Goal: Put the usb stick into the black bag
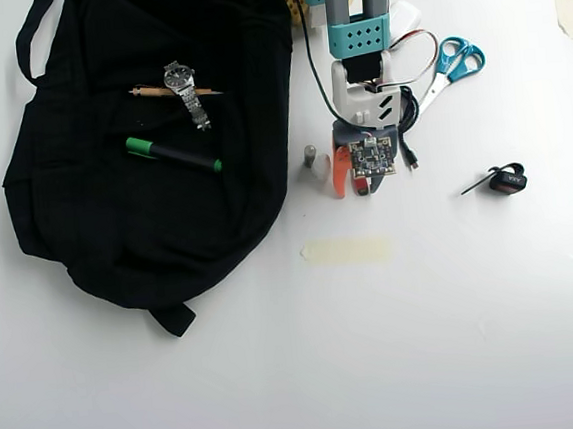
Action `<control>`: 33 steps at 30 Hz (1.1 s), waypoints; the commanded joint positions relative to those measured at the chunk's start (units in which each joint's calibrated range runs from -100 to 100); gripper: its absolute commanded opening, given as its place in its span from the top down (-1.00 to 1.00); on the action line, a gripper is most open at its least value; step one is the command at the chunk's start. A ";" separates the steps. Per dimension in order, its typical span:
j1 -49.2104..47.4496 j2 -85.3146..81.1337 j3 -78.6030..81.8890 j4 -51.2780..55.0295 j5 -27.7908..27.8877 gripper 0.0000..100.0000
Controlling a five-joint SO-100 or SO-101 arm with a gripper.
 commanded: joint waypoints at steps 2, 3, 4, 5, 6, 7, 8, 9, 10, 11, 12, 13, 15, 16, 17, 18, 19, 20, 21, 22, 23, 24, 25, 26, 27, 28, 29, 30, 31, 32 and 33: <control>-0.66 -0.45 0.38 0.75 1.42 0.64; -0.59 -0.45 0.38 0.83 1.57 0.64; -0.59 -0.45 0.38 1.26 1.57 0.64; -0.51 -0.53 0.29 1.52 1.57 0.64; -0.51 -0.53 0.29 1.61 1.63 0.64; -0.51 -0.62 0.29 1.61 1.68 0.64; -0.51 -0.95 0.29 1.61 1.68 0.64; -0.59 -1.36 0.38 2.04 1.73 0.64; -0.59 -1.94 0.38 3.25 2.04 0.64; -0.51 -2.61 0.29 4.62 2.57 0.64; -0.44 -3.35 0.29 5.83 2.88 0.64; -0.36 -4.18 0.20 7.12 2.99 0.64; -0.29 -5.26 0.11 9.27 2.99 0.64; -0.29 -5.51 0.02 9.79 2.99 0.64; -0.21 -5.60 0.02 9.96 2.99 0.64; -0.21 -5.60 0.02 9.96 2.99 0.64; -0.29 -5.60 0.11 9.96 2.99 0.64; -0.44 -5.60 0.20 9.96 2.88 0.65; -0.59 -5.60 0.20 9.96 2.73 0.68; -0.74 -5.60 0.20 9.96 2.62 0.74; -0.74 -5.60 0.20 9.96 2.62 0.81; -0.81 -5.60 0.11 9.96 2.67 0.88; -0.81 -5.60 0.11 9.96 2.73 0.93; -0.81 -5.60 0.02 9.88 2.67 0.96; -0.81 -5.60 0.02 9.88 2.62 0.95; -0.81 -5.60 0.02 9.88 2.57 0.95; -0.89 -5.60 0.11 9.88 2.57 0.95; -0.89 -5.60 0.11 9.88 2.52 0.95; -0.89 -5.60 0.20 9.88 2.52 0.95; -0.89 -5.60 0.29 9.88 2.52 0.95; -0.89 -5.60 0.47 9.88 2.52 0.95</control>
